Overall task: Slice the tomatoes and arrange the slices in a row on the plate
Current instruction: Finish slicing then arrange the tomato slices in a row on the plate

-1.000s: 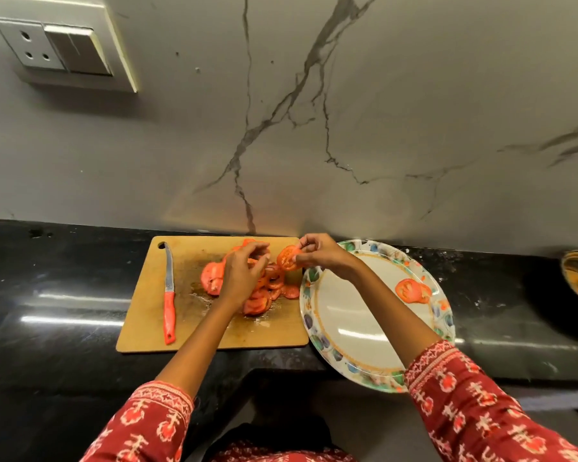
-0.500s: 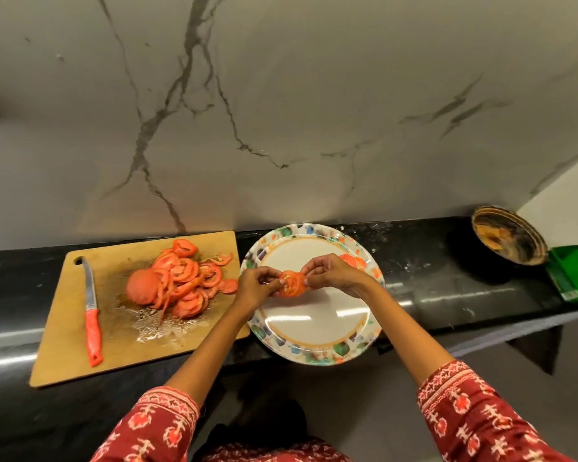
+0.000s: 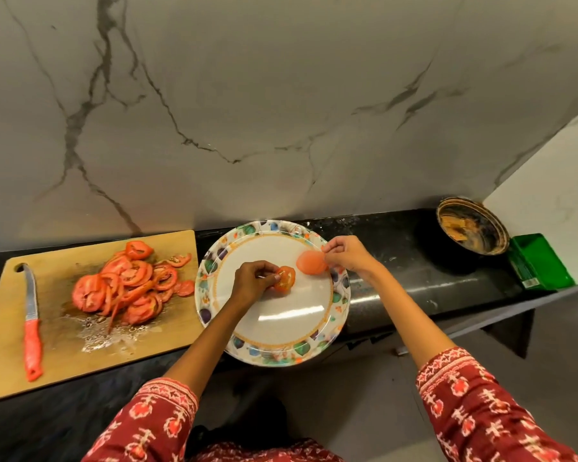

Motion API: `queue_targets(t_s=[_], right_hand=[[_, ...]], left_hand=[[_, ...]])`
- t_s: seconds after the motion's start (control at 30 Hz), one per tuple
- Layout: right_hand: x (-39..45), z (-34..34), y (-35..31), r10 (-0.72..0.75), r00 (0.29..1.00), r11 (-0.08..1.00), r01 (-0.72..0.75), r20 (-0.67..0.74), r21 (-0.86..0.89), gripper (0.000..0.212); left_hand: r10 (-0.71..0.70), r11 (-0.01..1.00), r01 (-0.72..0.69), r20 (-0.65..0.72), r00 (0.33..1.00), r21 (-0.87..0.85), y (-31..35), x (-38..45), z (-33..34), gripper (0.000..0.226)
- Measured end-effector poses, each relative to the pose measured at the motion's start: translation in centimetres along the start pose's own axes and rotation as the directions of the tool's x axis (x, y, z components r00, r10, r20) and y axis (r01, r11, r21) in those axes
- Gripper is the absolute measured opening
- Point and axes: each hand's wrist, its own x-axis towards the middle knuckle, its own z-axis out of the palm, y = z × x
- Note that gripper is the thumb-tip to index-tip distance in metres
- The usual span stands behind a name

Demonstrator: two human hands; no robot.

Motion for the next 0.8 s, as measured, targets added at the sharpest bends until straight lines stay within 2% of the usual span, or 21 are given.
queue_targets(t_s=[0.17,0.23,0.3,0.37,0.53,0.8], right_hand=[[2.2,2.3,-1.6,-0.044,0.998,0.989,0.051,0.05,-0.141,0.016],[2.9,3.2,-1.8,-0.106,0.992,0.953,0.119,0.063,-0.279,0.008],[3.4,3.6,-1.7,-0.173,0.982,0.897,0.191,0.079,-0.398,0.01],[3.5,3.6,-1.7,-0.22,0.973,0.865,0.228,0.07,-0.448,0.012],[3.4,2.1,-1.0,-0.34,0.94,0.876,0.303,-0.036,-0.375,0.016],[3.3,1.0,0.6,-0.307,0.949,0.915,0.274,-0.07,-0.298,0.016]], left_hand=[[0.014,1.0,-0.014,0.004,1.0,0.017,0.9,0.7,0.4,0.021],[-0.013,1.0,0.013,-0.012,1.0,0.022,0.7,1.0,0.5,0.02],[-0.036,0.999,0.036,-0.026,0.999,0.021,0.3,1.2,0.8,0.018],[-0.035,0.999,0.037,-0.054,0.998,0.032,0.1,1.5,1.1,0.017],[-0.028,0.998,0.035,-0.126,0.992,0.052,0.6,2.9,2.0,0.017],[-0.036,0.991,0.065,-0.231,0.972,0.118,1.5,4.1,3.5,0.025]])
